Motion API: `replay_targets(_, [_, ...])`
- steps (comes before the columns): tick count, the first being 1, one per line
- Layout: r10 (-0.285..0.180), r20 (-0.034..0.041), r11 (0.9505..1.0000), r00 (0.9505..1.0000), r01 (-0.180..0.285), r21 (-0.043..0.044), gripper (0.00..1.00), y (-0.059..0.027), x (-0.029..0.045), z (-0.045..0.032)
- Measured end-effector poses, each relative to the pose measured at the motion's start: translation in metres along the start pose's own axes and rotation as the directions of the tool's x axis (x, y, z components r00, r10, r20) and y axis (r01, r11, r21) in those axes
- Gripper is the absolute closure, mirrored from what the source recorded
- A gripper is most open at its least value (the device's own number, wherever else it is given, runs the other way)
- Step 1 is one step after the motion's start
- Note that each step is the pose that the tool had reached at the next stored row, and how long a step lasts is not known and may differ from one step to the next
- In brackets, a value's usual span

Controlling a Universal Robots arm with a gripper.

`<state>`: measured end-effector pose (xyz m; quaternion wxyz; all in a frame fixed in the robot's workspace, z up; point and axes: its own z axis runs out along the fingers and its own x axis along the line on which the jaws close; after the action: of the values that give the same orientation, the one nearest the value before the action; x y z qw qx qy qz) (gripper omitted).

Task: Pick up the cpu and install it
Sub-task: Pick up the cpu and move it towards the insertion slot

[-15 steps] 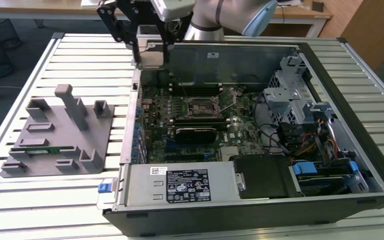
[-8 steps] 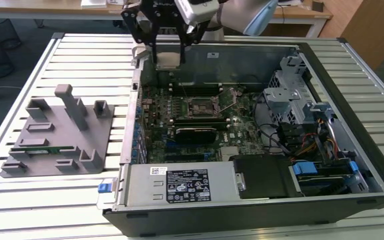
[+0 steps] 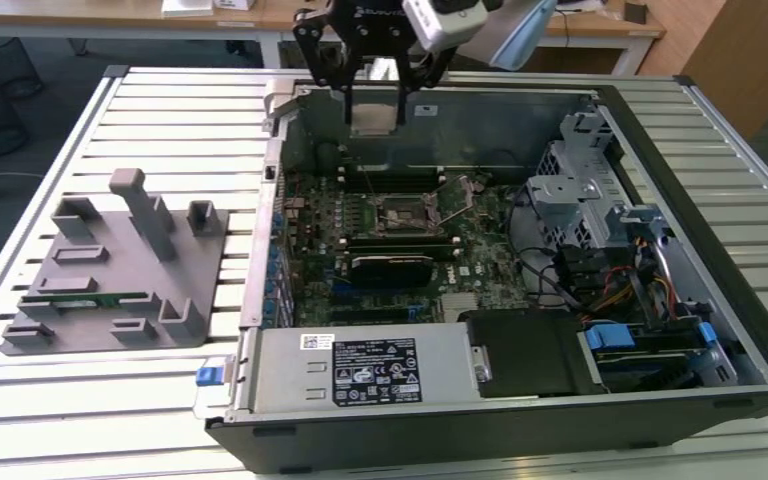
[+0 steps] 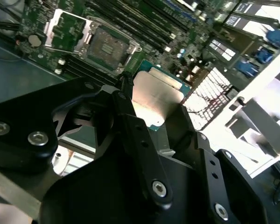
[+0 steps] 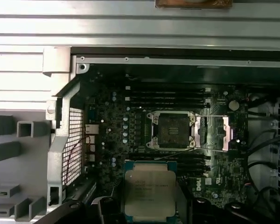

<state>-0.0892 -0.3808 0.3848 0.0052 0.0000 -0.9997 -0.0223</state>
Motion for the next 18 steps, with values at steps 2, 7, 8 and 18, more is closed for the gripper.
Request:
replay_targets(2, [0.0,0.0,1.0,1.0,0.0,0.0,0.47,0.0032,-0.0081,0.0011])
replay_targets(7, [0.0,0.0001,1.0,1.0,0.0,-0.0001,0.47,0.0111,-0.0239,0.0024])
replay_targets(8, [0.0,0.0,1.0,1.0,0.0,0.0,0.47,0.0128,-0.0259,0.0026])
replay_targets(18, [0.0,0.0,1.0,1.0,0.0,0.0,0.47,0.0172,-0.0511,0.0044])
